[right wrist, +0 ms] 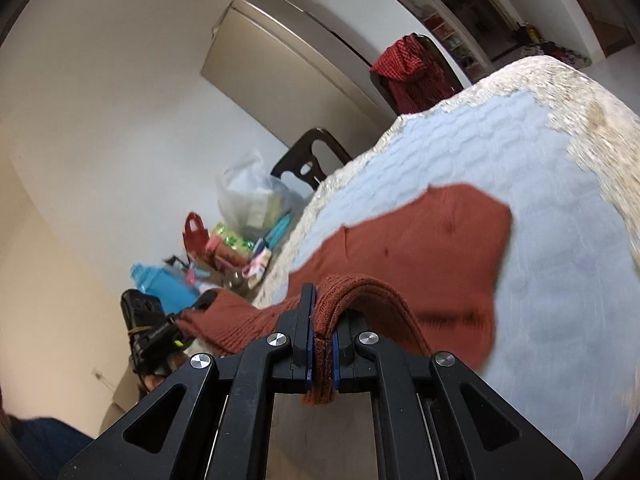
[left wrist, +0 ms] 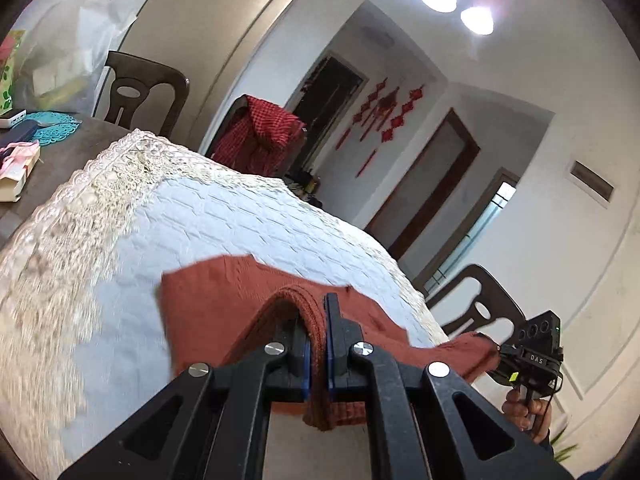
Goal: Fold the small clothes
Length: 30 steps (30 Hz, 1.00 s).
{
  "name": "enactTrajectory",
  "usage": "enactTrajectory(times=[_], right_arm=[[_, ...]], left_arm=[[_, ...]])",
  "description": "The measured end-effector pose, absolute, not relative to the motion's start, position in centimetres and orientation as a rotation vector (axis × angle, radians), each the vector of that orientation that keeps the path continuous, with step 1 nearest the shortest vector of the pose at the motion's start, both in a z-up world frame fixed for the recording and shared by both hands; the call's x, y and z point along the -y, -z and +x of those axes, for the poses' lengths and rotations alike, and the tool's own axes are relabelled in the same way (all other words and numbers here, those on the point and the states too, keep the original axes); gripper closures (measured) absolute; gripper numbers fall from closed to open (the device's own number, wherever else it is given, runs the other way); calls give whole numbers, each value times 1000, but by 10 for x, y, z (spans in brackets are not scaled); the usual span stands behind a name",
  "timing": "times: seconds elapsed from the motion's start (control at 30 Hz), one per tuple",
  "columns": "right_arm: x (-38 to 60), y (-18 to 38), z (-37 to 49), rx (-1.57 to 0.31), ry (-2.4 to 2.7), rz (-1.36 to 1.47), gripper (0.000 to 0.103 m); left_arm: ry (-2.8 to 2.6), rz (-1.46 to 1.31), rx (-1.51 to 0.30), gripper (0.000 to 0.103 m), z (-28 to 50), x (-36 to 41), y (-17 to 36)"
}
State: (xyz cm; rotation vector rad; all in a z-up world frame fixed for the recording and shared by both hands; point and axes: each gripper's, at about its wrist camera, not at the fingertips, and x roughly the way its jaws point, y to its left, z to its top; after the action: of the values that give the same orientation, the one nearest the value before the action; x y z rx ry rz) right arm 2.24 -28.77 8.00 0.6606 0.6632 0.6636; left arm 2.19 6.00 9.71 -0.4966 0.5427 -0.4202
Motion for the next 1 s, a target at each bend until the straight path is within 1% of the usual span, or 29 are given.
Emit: enactTrajectory(times=[0.13, 0.23, 0.3, 0.37, 0.43, 0.63, 0.77, 0.87, 1.0], right_arm=[[292, -73, 57, -689, -627, 691, 97], [294, -51, 80, -750, -585, 718, 97], [293, -28, 96, -829, -539, 742, 97], [293, -15, 104, -872, -525, 756, 97], [292, -15, 107, -880, -532, 757, 97], [288, -38, 122, -837, -565, 741, 97], [285, -34, 140, -855, -554, 743, 97], [288, -12, 158, -922, -522, 786, 95], [290, -5, 168, -943, -514, 813, 94]], left_arm=[[392, -512, -599, 96, 57, -61, -82], [352, -533, -685, 96, 79, -63, -53], [331, -567, -740, 96, 90, -67, -34], [315, -592, -768, 96, 94, -70, -25], [318, -602, -765, 96, 94, -71, -27], [311, -601, -725, 96, 105, -73, -46], [273, -636, -789, 96, 128, -77, -30], [236, -658, -862, 96, 145, -75, -11], [236, -671, -865, 96, 152, -73, -8]])
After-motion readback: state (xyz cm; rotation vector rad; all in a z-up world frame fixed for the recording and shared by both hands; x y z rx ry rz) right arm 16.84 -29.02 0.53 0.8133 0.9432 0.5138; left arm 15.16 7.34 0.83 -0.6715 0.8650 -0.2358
